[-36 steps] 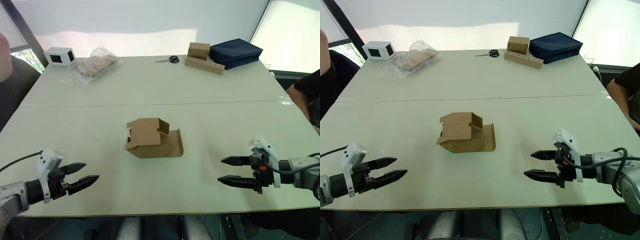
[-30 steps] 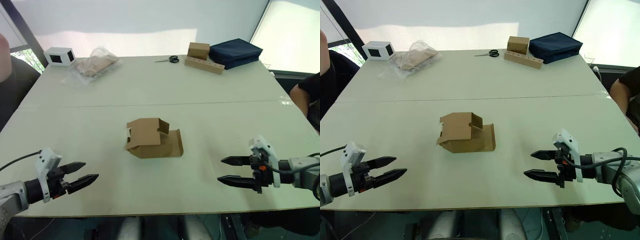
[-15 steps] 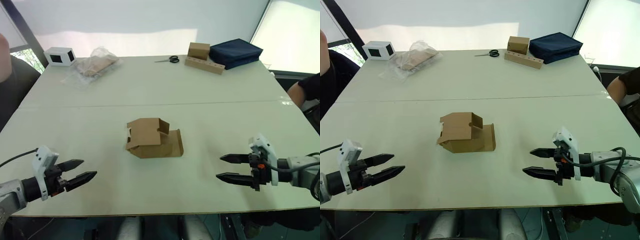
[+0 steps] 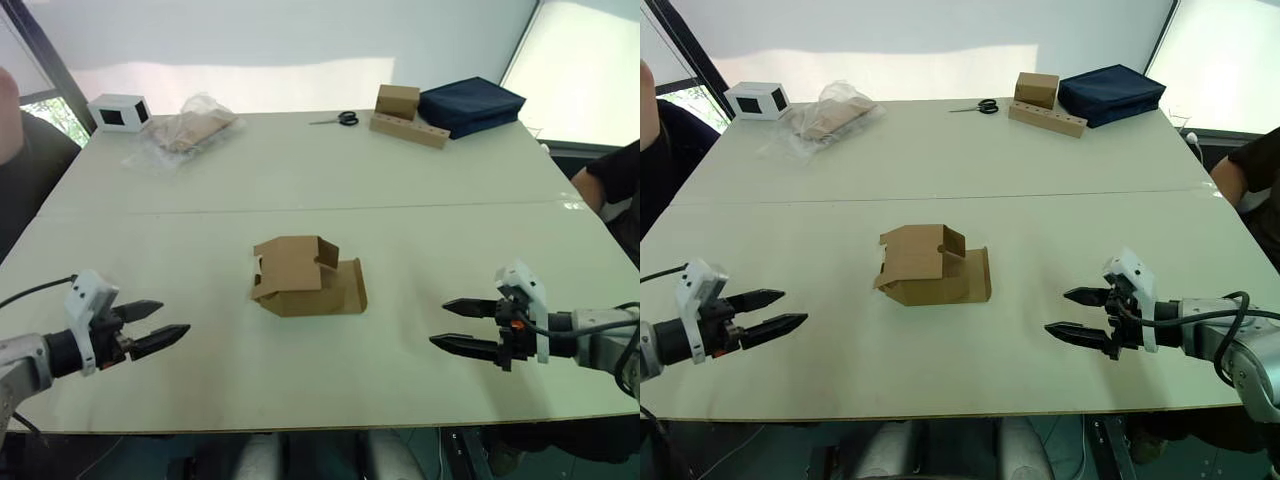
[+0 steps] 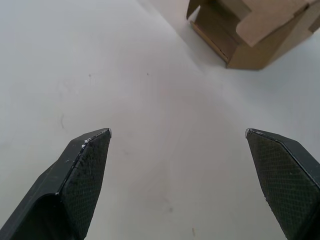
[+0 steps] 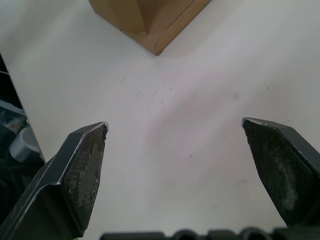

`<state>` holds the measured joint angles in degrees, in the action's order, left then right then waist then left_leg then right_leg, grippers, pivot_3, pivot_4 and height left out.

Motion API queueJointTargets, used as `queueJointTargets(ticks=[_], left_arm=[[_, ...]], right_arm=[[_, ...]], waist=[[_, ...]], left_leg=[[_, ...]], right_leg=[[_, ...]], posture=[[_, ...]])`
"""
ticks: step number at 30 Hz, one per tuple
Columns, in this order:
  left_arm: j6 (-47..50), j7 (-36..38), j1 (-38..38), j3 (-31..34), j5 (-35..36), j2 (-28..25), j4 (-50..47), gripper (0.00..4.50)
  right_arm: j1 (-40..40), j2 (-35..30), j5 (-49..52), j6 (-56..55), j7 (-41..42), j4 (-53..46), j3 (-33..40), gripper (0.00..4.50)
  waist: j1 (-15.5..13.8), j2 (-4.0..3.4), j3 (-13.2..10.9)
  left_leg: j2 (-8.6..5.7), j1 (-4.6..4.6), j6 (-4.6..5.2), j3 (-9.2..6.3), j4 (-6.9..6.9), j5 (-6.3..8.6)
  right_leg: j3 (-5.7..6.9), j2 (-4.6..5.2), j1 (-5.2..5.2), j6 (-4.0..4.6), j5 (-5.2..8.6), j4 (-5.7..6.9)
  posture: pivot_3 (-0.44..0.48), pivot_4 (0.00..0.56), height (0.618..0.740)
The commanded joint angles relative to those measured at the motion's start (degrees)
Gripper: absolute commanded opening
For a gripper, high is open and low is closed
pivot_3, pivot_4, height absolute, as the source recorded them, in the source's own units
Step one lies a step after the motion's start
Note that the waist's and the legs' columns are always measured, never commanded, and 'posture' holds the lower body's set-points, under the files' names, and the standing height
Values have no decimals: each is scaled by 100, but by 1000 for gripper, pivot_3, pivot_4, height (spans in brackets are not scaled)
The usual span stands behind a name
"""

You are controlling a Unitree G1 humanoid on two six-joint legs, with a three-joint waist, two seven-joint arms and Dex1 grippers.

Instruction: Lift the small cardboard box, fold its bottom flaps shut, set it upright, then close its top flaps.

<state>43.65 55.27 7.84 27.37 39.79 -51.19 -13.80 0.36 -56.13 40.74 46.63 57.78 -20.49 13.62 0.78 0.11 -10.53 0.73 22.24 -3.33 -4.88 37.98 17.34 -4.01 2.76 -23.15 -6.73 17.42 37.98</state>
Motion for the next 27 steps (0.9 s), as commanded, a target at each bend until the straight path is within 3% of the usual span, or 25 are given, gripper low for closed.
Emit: queueJointTargets(ticks=[1, 7, 12, 19, 27], left_arm=[[784, 208, -505, 24, 712, -227, 161, 4418], [2624, 207, -1990, -404, 1672, -341, 1166, 4418], [3516, 187, -3109, -1076, 1662, -40, 2316, 4418], [3535, 365, -4329, -1848, 1137, 669, 3862, 4418], [3212, 885, -5055, -2473, 579, 1150, 4621, 4418]], right_arm=[[155, -25, 48, -152, 30, -217, 185, 4500], [634, 19, 173, -96, -47, -601, -69, 4500], [1060, 234, 284, -6, -347, -1083, -393, 4500], [1384, 538, 72, 131, -971, -1655, -1016, 4500], [1439, 629, 134, 275, -1329, -1804, -1135, 4500]], waist=[[6, 0, 0], [37, 0, 0], [41, 0, 0], [31, 3, 0], [37, 3, 0]], left_leg=[[0, 0, 0, 0, 0, 0], [0, 0, 0, -3, 2, 0], [0, 1, 0, -4, 2, 0], [-2, 11, -12, -8, 10, -7], [-4, 12, -17, -8, 11, -10]], right_leg=[[0, 0, 0, 0, 0, 0], [1, -3, -3, 0, 0, 7], [1, -4, -6, 0, 0, 11], [4, -4, -15, 0, 0, 12], [3, -4, -18, 0, 0, 14]], posture=[[0, 150, 740], [0, 150, 740], [0, 150, 740], [0, 150, 740], [0, 150, 740]])
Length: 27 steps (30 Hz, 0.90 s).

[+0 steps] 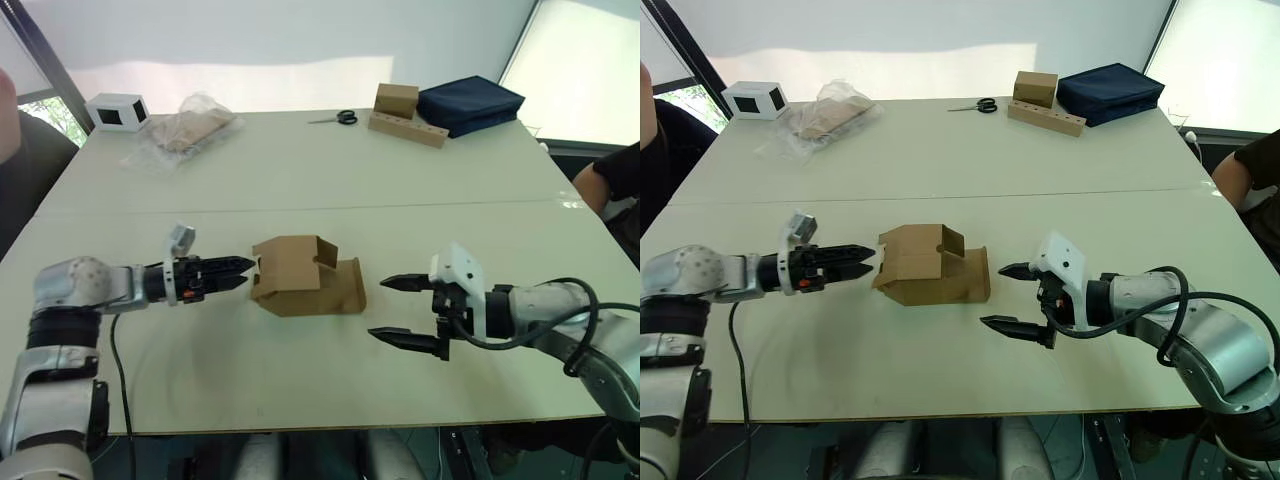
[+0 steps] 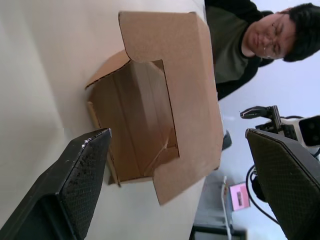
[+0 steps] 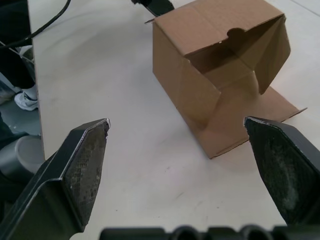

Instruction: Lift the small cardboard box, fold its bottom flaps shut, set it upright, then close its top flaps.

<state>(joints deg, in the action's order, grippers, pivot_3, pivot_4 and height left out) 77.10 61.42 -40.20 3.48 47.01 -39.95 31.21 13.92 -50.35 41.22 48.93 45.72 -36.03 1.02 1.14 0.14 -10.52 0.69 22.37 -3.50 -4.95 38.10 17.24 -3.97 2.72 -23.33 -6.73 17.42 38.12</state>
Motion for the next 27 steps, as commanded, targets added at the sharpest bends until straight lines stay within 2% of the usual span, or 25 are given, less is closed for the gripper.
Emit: queueJointTargets(ticks=[1, 14, 15, 16, 17, 18, 27], left_arm=[[-194, 337, -360, -148, -217, 99, 236, 4418], [-526, 780, -879, -276, -749, 686, 943, 4418], [-539, 788, -906, -242, -764, 717, 984, 3906], [-551, 814, -921, -229, -783, 734, 1006, 3640], [-559, 838, -939, -218, -796, 752, 1030, 3114], [-558, 860, -947, -219, -802, 768, 1023, 2868], [-582, 859, -849, -144, -786, 934, 788, 2868]], right_arm=[[75, 64, 124, 87, -181, -284, 142, 4500], [-141, 87, 316, 260, -583, -519, 260, 4500], [-151, 90, 324, 265, -601, -520, 267, 4500], [-160, 90, 329, 269, -616, -521, 272, 4500], [-166, 92, 331, 271, -631, -518, 274, 4500], [-169, 96, 333, 272, -644, -512, 275, 4500], [-160, 145, 243, 225, -668, -404, 208, 4500]], waist=[[2, 0, 0], [-3, 0, 0], [-2, 0, 0], [-1, 0, 0], [0, 0, 0], [1, 0, 0], [-4, 0, 0]], left_leg=[[0, 0, 0, 0, 0, 0], [-1, 2, 4, 0, 2, 2], [0, 2, 4, 0, 2, 2], [0, 2, 4, 0, 2, 2], [0, 2, 4, 0, 2, 2], [0, 2, 4, 0, 2, 2], [-1, 3, 5, -1, 2, 2]], right_leg=[[0, -1, -1, 0, 0, 0], [0, 1, 0, 0, 0, 1], [0, 1, 0, 0, 0, 1], [0, 1, 0, 0, 0, 1], [0, 0, 0, 0, 0, 2], [0, 0, -1, 0, 0, 2], [0, 1, -1, 0, 0, 2]], posture=[[0, 150, 740], [0, 150, 740], [0, 150, 740], [0, 150, 740], [0, 150, 740], [0, 150, 740], [0, 150, 740]])
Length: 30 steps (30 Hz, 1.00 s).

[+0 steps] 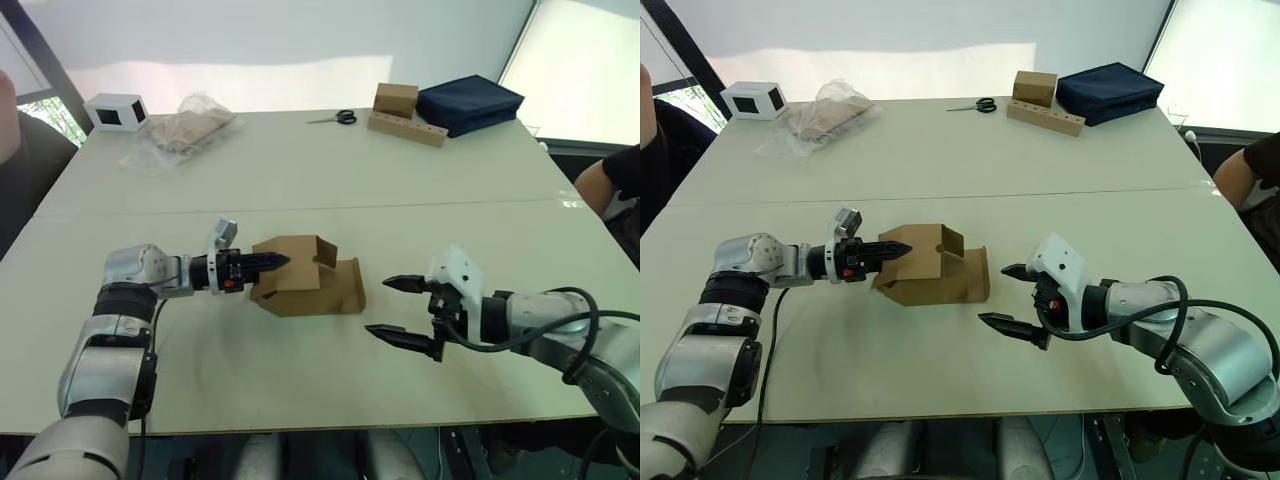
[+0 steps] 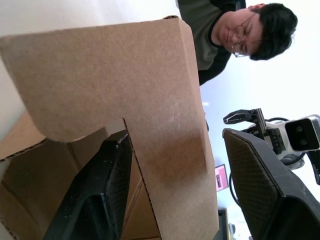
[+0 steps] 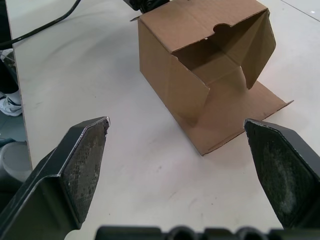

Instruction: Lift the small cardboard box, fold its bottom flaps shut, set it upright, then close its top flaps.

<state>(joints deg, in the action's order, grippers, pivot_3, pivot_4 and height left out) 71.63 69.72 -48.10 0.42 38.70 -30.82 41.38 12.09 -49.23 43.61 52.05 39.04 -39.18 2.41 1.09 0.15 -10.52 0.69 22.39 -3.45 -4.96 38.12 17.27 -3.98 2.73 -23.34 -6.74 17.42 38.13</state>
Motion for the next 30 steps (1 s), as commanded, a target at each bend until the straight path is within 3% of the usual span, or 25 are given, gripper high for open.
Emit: queueJointTargets(ticks=[1, 3, 6, 11, 12, 21, 26, 30], left_arm=[[-41, 11, -44, 180, 42, 41, -243, 2868], [-29, -14, -24, 213, 39, 73, -272, 2868], [-17, -30, -18, 250, 40, 100, -301, 2240], [4, -52, -13, 267, 53, 126, -369, 246], [16, -49, -3, 260, 62, 127, -424, 68], [-255, -121, 173, 310, 30, 123, -975, 68], [-1548, -693, 429, 719, -127, 332, -1840, 68], [-2329, -534, 405, 638, -281, 267, -2294, 68]], right_arm=[[5, 33, -19, -105, 12, -77, 67, 4500], [-26, 31, -61, -135, 36, -54, 65, 4500], [-58, 33, -111, -176, 69, -21, 62, 4500], [-83, 80, -203, -249, 89, 36, 26, 4500], [-99, 92, -223, -268, 89, 46, 25, 4500], [-131, 186, -267, -310, 46, 111, 93, 4500], [33, 570, -144, -427, -222, 313, 423, 4500], [450, 1113, -51, -605, -672, 773, 886, 4500]], waist=[[0, 0, 0], [1, 0, 0], [4, 0, 0], [4, 0, 0], [0, 0, 0], [-5, 0, 0], [-19, 0, 0], [-25, 2, 1]], left_leg=[[0, 0, 0, 0, 0, 0], [0, 0, 0, 0, 0, 0], [0, 0, 0, 0, 0, 0], [0, 0, -1, 0, 0, 0], [0, 0, 0, 0, 0, 0], [0, 0, -2, 0, 1, -1], [1, 0, -12, -1, 1, -6], [1, 0, -21, 2, 1, -12]], right_leg=[[0, 0, 0, 0, 0, 0], [0, 0, 0, 0, 0, 0], [0, 0, 0, 0, 0, 0], [0, 0, 0, 0, 0, 0], [0, 0, 0, 0, 0, 0], [0, 1, 1, 0, 0, 0], [-1, 4, 0, 0, 0, 0], [-2, 7, -1, -1, -1, 1]], posture=[[0, 150, 740], [0, 150, 740], [0, 150, 740], [0, 150, 740], [0, 150, 740], [0, 150, 740], [0, 150, 740], [0, 150, 740]])
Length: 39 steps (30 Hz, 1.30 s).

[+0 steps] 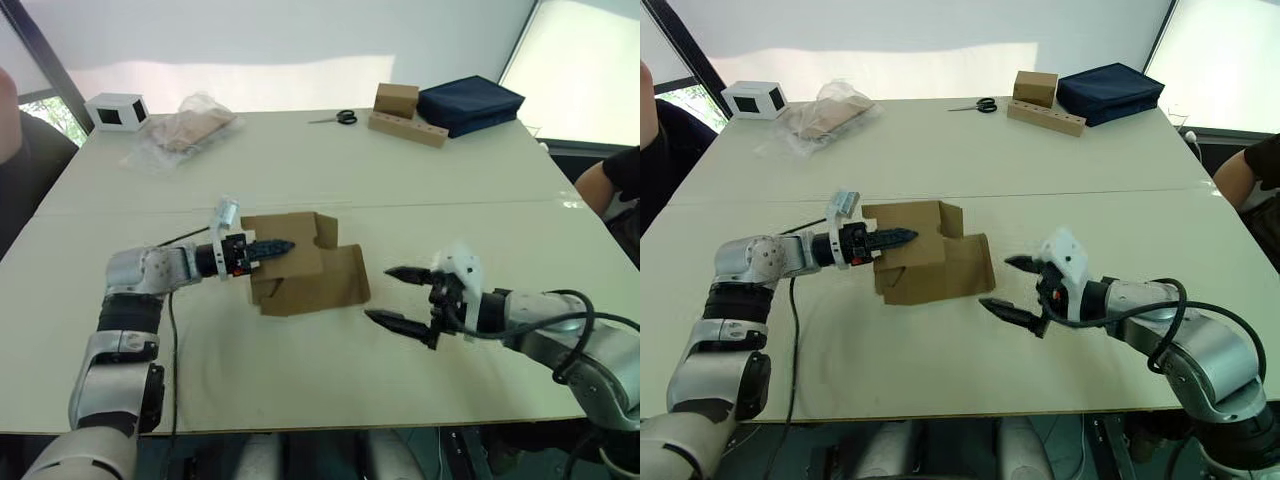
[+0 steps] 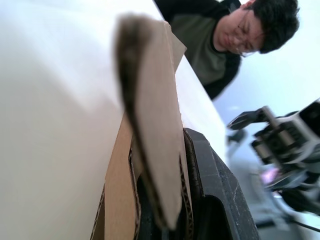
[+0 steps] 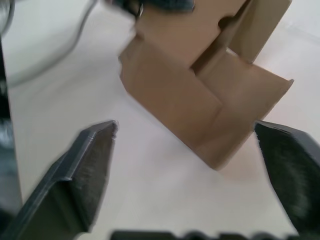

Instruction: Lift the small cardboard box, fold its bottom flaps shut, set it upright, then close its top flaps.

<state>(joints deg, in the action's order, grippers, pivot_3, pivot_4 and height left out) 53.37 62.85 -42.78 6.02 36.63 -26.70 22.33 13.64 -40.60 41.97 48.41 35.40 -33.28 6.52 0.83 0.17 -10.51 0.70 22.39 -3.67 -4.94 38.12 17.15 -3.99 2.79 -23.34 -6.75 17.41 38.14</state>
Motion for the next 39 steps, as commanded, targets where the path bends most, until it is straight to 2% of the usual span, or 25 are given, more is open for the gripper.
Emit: queueJointTargets(ticks=[1, 4, 6, 14, 17, 22, 24, 26, 39], left_arm=[[-716, 239, -214, 17, -154, -196, -404, 68], [-1060, 614, -831, -58, -225, -419, -346, 68], [-1642, 919, -1150, -355, -586, -592, -419, 68], [-2553, 1800, -1924, -748, -998, -813, -58, 68], [-2918, 2093, -2276, -793, -1190, -854, 329, 0], [-3179, 2316, -2608, -770, -1286, -777, 781, 0], [-3214, 2362, -2658, -779, -1281, -740, 830, 0], [-3231, 2400, -2677, -784, -1271, -701, 842, 0], [-3083, 2253, -2667, -654, -1128, -475, 714, 0]], right_arm=[[432, 388, 136, -297, -425, 329, 593, 4500], [976, 867, 391, -396, -860, 741, 978, 4500], [1327, 1108, 490, -490, -1085, 937, 1097, 4500], [2326, 1530, 591, -659, -1319, 1332, 1002, 4500], [2617, 1635, 1180, -553, -1321, 1288, 1246, 3673], [2773, 1555, 1484, -540, -1309, 1291, 1250, 1890], [2822, 1549, 1474, -557, -1311, 1318, 1181, 892], [2864, 1543, 1429, -555, -1271, 1356, 1087, 113], [2894, 1839, 905, -885, -1109, 1599, 428, 33]], waist=[[4, -1, 0], [6, 4, -2], [22, 1, -1], [114, -3, -2], [158, -4, -3], [182, -5, -3], [185, -5, -3], [187, -6, -4], [194, -6, -4]], left_leg=[[0, 0, -1, 0, 0, 0], [0, 2, 0, 0, 0, 0], [-3, 4, 1, 0, -1, 0], [-1, 5, 1, 7, -9, 0], [-1, 7, 3, 6, -8, 1], [-1, 7, 4, 5, -8, 2], [-1, 7, 10, 5, -8, 5], [-1, 7, 11, 5, -8, 5], [-1, 7, 7, 4, -7, 3]], right_leg=[[0, -1, 0, 0, 0, 0], [1, -5, -3, 0, 0, 1], [1, -2, -2, 0, 0, 0], [-4, -8, -11, 0, 0, 0], [-3, -8, -11, 0, 0, 2], [-3, -8, -11, 0, 0, 0], [-3, -8, -12, 0, 0, 1], [-3, -8, -12, 0, 0, 2], [-4, -8, -14, 0, 0, 3]], posture=[[0, 150, 740], [0, 150, 740], [0, 150, 740], [0, 150, 740], [0, 150, 740], [0, 150, 740], [0, 150, 740], [0, 150, 740], [0, 150, 740]])
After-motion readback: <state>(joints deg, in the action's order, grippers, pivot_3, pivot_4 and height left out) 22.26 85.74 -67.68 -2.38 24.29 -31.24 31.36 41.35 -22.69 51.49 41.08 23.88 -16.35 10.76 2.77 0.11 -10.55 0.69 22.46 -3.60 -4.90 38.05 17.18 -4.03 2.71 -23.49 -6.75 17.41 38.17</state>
